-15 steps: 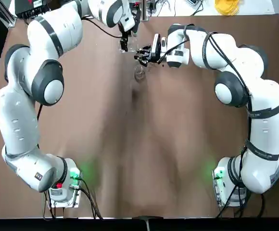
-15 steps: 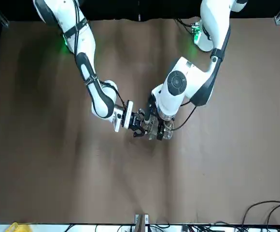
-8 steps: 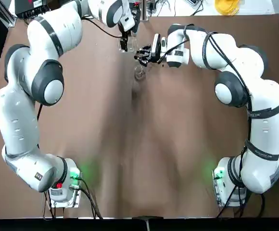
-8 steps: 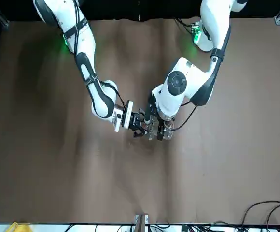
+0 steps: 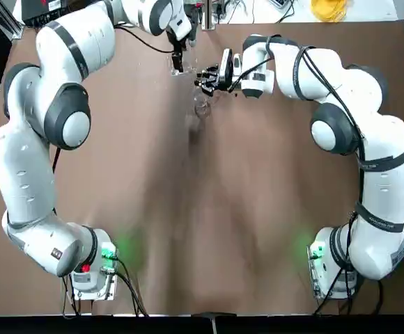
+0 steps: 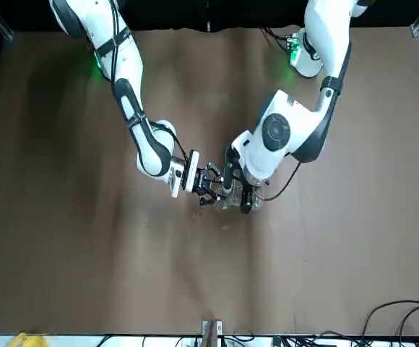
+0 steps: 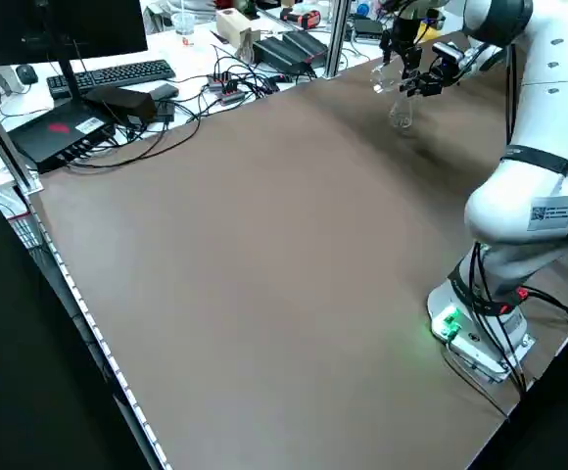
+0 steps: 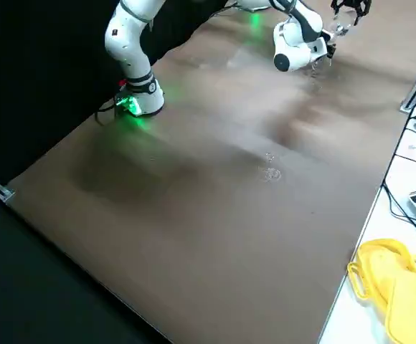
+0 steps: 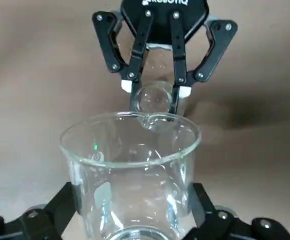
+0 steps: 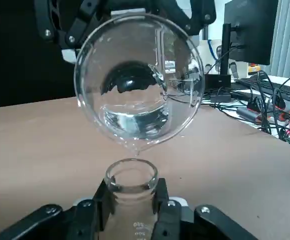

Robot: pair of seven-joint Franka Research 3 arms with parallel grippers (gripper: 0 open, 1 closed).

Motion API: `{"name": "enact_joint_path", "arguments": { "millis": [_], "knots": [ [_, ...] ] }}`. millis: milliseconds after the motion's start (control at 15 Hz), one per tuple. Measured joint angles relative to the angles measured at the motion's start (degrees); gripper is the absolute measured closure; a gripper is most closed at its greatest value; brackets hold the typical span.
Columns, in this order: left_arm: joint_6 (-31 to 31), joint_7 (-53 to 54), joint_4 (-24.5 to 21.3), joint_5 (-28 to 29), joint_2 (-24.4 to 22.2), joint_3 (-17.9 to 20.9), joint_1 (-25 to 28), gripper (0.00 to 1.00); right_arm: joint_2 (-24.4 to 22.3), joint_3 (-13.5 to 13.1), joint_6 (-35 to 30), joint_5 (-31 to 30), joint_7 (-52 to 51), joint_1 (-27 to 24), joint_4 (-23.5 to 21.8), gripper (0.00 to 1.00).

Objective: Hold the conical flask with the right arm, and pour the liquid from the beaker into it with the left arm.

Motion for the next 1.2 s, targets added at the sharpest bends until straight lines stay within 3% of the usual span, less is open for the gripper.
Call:
{"name": "enact_joint_path", "arguments": {
  "millis": [333, 733, 933, 1200],
  "knots": [
    [-0.1, 1.8, 0.0, -11.0, 0.0, -1.3, 3.1, 0.04, 0.0, 0.0, 0.0, 0.0, 0.0, 0.0, 0.0, 0.61],
    [-0.5, 11.5, -0.1, -25.5, 0.0, -9.9, 13.2, 0.04, 0.0, -1.1, 0.1, 0.5, 0.0, -0.6, 0.2, 0.61],
    [-2.1, 18.7, -0.7, -32.7, 0.0, -15.2, 21.2, 0.04, 0.0, -1.6, 0.2, 0.6, 0.0, -4.0, 0.3, 0.61],
    [-7.0, 30.1, -1.9, -43.0, 1.1, -16.0, 28.3, 0.04, 0.0, -1.6, -2.1, 0.6, -1.5, -10.6, 0.4, 0.61]
  ]
}}
